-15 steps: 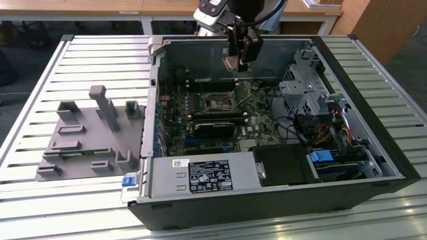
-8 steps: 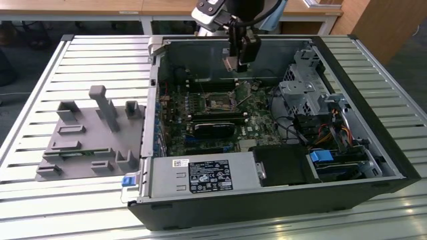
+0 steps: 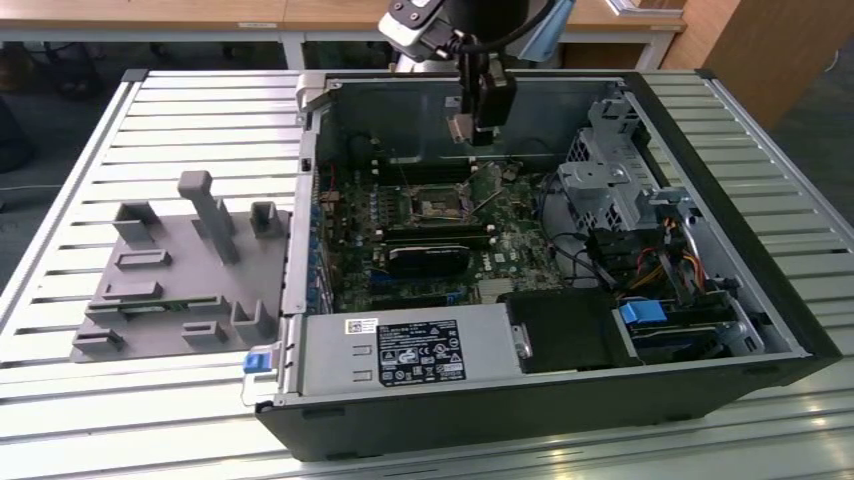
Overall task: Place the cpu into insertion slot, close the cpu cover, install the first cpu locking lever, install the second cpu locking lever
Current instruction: 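Place the cpu into insertion slot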
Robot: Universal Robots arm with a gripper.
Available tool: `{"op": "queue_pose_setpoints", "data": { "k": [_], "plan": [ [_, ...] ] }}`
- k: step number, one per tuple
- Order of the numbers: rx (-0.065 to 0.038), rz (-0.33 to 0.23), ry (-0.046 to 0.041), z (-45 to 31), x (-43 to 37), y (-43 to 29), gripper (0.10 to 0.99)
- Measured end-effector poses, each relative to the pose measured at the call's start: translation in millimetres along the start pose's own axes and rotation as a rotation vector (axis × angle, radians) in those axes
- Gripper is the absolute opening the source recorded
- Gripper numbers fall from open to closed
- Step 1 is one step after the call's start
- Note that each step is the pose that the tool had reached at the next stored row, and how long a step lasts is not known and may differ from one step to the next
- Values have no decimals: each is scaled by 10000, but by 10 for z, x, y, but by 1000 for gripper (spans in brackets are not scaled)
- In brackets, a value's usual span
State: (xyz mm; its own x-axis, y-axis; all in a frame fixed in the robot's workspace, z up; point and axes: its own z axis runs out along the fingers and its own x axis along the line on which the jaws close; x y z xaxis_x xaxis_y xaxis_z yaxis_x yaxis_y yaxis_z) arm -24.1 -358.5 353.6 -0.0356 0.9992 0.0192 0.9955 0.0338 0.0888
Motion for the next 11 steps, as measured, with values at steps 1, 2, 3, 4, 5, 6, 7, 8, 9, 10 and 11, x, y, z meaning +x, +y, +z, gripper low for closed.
{"op": "queue_pose_setpoints", "data": {
  "k": [1,2,3,4,5,6,7,8,9,10,11],
  "plan": [
    [-2,101,-9,1,0,0,541],
    [-4,197,-17,2,0,0,541],
    [-6,294,-26,3,0,0,541],
    [-7,393,-35,4,0,-1,541],
    [-9,492,-44,5,0,-1,541],
    [-12,591,-52,6,0,-1,541],
    [-13,694,-61,7,0,-1,541],
    [-16,799,-71,8,0,-1,541],
    [-18,897,-80,9,1,-1,541],
    [-19,997,-89,12,2,-2,541],
    [-16,1032,-93,16,3,-2,541]
  ]
}}
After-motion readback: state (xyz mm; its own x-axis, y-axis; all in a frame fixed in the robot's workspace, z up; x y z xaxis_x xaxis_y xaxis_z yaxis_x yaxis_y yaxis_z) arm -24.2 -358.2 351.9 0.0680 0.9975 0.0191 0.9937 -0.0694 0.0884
